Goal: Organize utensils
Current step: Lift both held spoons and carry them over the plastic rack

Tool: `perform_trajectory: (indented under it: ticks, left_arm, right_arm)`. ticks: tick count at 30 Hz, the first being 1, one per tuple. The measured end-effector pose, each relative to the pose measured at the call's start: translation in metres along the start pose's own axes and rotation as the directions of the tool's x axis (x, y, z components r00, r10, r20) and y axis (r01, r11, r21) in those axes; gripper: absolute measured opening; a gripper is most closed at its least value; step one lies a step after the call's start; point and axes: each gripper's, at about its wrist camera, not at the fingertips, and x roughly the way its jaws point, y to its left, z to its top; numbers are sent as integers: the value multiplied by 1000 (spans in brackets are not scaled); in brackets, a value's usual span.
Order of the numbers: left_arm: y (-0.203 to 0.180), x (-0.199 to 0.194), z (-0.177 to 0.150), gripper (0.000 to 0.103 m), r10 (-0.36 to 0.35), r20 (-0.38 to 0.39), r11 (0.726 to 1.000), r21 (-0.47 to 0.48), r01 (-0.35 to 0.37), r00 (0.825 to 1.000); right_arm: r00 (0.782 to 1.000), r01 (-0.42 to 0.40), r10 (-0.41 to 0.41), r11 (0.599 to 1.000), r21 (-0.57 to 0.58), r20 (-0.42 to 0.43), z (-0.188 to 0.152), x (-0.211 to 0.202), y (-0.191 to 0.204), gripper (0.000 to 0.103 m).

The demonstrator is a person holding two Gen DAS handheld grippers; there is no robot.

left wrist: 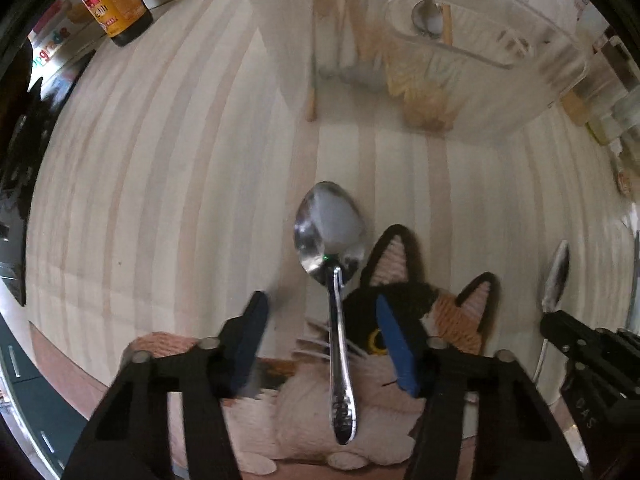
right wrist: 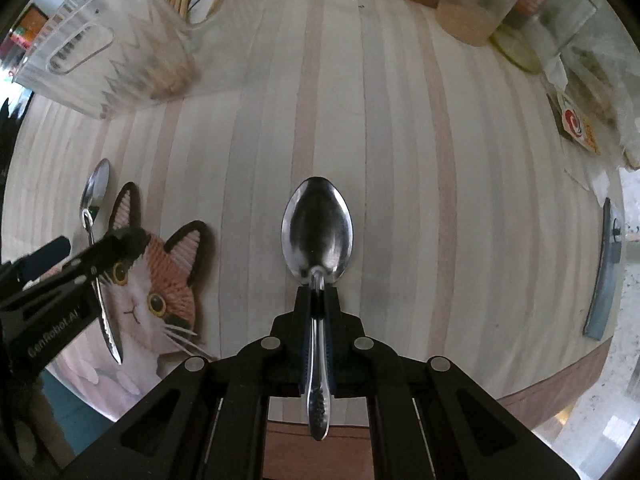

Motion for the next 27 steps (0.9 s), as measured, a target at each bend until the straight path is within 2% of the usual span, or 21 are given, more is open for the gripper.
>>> perform_trajectory:
  ticks: [2,4,7,12,16,20,24,27]
  left_arm:
    - [0,0,2,19,0,10,1000,10,0,1000]
    - [-1,-1,-1,7,2,11,1000,21,-2,1000]
    - [-5,-1,-8,4,13,15,999,37,-14,1000]
    - [-9,-4,-42,5,25,2,997,71,-25,1000]
    - [-10,-5,-54,5,17,-15,997,74,-16,1000]
    - [-10,-4,-53,5,15,-20,997,71,-13,1000]
    - [-4,-1,-52,4,17,-21,997,69,-15,1000]
    - [-9,-4,-46,4,16,-22,997,75,-14,1000]
  right_arm:
    - [1000,5,-5,1000,-5,1,3,-1,14,6]
    - [1000,8,-8,1000,-3,-1,-1,0,14,6]
    - [1000,17,-17,1000,-8,-2,3,1,30,6]
    - [1000,0,-1,1000,-18,-22,12,4,49,6]
    - [996,-60,59,998,-11,-70,-12,5,45,6]
    - [993,-91,91,996,14,-72,-25,8,40,7]
    - [986,-127,132,990,57,-101,-22,18,22,6]
    - [985,-127,132,991,51,-107,-22,18,21,7]
